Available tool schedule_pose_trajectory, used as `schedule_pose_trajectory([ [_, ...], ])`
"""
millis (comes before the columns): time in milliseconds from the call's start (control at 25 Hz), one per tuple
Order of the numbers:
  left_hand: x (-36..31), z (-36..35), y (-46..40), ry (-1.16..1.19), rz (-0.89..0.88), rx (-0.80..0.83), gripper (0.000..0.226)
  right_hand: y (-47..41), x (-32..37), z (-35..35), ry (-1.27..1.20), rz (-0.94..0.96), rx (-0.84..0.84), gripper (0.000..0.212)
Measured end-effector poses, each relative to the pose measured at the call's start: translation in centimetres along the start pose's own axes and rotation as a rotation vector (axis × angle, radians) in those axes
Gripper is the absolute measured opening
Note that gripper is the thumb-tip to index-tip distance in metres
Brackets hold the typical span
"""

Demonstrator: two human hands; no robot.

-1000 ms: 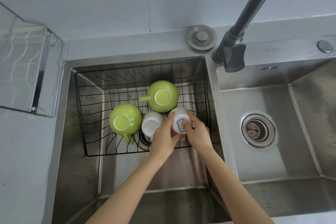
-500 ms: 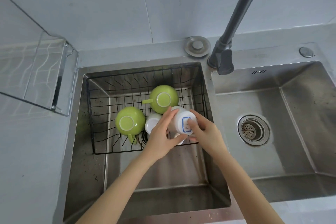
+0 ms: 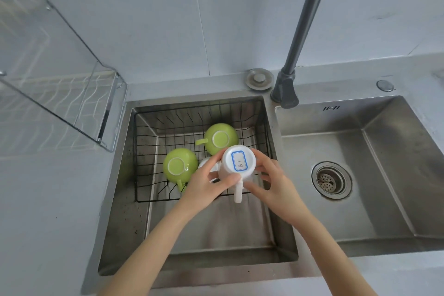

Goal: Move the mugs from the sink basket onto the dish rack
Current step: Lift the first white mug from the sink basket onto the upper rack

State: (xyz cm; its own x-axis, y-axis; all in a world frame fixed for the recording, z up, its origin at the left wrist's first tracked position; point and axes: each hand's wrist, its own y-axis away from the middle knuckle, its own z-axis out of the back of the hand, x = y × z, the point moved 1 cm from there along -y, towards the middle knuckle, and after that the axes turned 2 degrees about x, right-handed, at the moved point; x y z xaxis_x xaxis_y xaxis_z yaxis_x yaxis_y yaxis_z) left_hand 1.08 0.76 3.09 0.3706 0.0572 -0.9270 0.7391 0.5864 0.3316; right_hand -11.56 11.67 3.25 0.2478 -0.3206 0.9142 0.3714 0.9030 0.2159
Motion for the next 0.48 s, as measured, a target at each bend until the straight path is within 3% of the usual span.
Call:
schedule_pose_trajectory([
  [480,-3.8,7.8,7.9,0.059,-0.23,0.038,0.058,1.7,9.3,-3.4,0.092,0.272,-0.01,0.055],
])
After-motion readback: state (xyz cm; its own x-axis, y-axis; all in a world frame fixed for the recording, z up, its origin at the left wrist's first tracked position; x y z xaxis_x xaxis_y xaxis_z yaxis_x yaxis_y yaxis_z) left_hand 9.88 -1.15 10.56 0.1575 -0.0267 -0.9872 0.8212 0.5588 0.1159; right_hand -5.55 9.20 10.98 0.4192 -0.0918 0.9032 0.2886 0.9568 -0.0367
